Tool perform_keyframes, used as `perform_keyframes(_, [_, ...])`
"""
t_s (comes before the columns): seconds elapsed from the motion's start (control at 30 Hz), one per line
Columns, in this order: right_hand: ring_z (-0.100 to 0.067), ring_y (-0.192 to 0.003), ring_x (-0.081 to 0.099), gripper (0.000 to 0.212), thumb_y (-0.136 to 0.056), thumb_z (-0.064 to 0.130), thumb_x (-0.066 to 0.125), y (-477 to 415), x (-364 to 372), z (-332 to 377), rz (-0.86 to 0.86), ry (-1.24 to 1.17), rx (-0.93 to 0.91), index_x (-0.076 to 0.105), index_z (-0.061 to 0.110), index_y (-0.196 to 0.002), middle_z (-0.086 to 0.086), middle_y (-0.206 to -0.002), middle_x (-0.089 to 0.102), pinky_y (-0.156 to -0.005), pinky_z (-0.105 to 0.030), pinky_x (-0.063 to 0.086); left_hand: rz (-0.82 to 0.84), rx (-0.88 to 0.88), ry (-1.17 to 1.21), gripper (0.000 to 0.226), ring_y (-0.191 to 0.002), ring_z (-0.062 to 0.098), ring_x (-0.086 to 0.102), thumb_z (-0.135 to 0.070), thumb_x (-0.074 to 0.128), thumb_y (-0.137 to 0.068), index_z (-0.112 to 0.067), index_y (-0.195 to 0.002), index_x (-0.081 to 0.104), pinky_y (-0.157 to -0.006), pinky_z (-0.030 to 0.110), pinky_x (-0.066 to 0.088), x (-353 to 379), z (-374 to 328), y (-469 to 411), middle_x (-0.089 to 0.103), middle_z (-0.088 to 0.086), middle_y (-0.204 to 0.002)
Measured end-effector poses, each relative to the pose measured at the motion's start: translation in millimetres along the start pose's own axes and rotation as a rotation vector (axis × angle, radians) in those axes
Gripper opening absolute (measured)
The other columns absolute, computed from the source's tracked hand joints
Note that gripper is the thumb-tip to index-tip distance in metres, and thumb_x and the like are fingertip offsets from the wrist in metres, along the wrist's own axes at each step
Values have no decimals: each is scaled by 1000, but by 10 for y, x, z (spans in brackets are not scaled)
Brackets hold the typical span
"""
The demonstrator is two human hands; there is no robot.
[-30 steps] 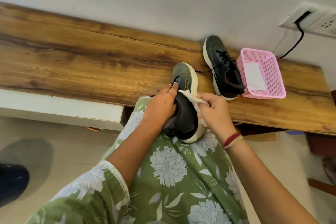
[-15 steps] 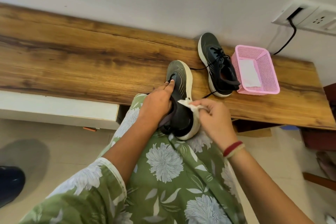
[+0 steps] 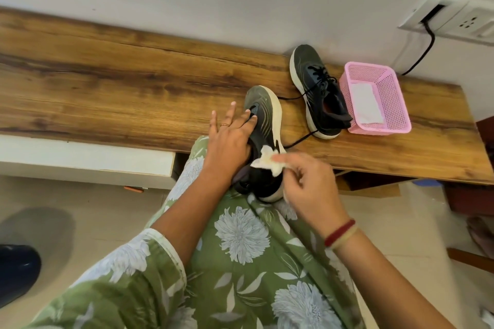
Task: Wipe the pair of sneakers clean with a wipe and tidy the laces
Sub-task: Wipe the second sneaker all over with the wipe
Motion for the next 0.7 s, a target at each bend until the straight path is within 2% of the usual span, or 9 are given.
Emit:
perform_keyframes(0.03, [6,-71,55,32,-81,3,47,-114,-35,1,-75,27,-9,69,10,-103,-3,-101,68,-67,-18,44,4,4,26,54,-145,23,18,-11,49,-89,-20,-141,42,-115,46,1,-1,-2,0,39,-1,-149])
perform_keyframes(0.1, [-12,-98,61,36,-82,4,45,-335,-11,25,-151,108,-39,65,7,-111,-7,-112,65,-88,-32,49,39,-12,93,52,-134,24,39,-10,47,-89,-18,-141,43,-108,38,27,1,-5,5,45,2,-144])
perform_keyframes(0.17, [-22,-112,56,40,-85,4,43,-402,167,82,-26,209,-52,60,7,-120,-9,-123,60,-100,-36,43,64,-49,221,48,-118,30,53,-13,49,-90,-17,-138,46,-86,36,43,-14,-3,19,51,5,-138])
perform_keyframes(0.2, [-24,-115,55,42,-85,4,42,-350,267,89,39,236,-55,58,7,-124,-10,-126,59,-101,-35,42,65,-52,271,48,-118,29,54,-16,51,-91,-17,-139,46,-84,36,44,-15,5,24,50,5,-139])
perform_keyframes(0.33, [-26,-111,59,46,-78,4,43,11,345,14,41,248,-72,60,4,-120,-12,-122,62,-95,-38,47,108,-60,277,56,-126,25,48,-23,54,-91,-21,-144,37,-94,36,43,51,38,16,41,5,-147])
perform_keyframes(0.43, [-21,-104,62,41,-77,-1,50,209,250,-8,85,251,-138,64,8,-114,-8,-116,65,-92,-35,50,80,-42,260,56,-121,28,51,-11,49,-89,-19,-144,38,-90,35,44,57,13,4,47,8,-142])
perform_keyframes(0.53, [0,-61,56,38,-82,-8,51,58,29,-52,82,-157,45,70,17,-102,3,-94,70,-57,-16,46,54,-71,292,56,-113,33,55,-4,46,-88,-18,-142,42,-88,37,44,34,43,-16,55,13,-134])
perform_keyframes(0.6, [-6,-54,53,37,-86,-6,49,-193,-52,-172,-71,-288,146,69,20,-104,14,-83,68,-47,-20,43,40,-123,341,55,-109,34,58,-5,46,-88,-19,-141,44,-89,39,46,10,74,-30,59,16,-127])
perform_keyframes(0.7, [-16,-101,62,40,-88,-4,47,-325,103,-122,0,-132,39,62,15,-119,5,-115,64,-90,-29,50,30,-136,384,55,-108,33,59,-4,47,-85,-19,-138,47,-89,41,47,12,81,-13,62,16,-122])
Point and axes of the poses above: each hand's wrist, its own y-axis away from the middle knuckle, its own x-axis out of the palm, z = x × y, the point moved 2 cm from there along -y, towards the middle knuckle
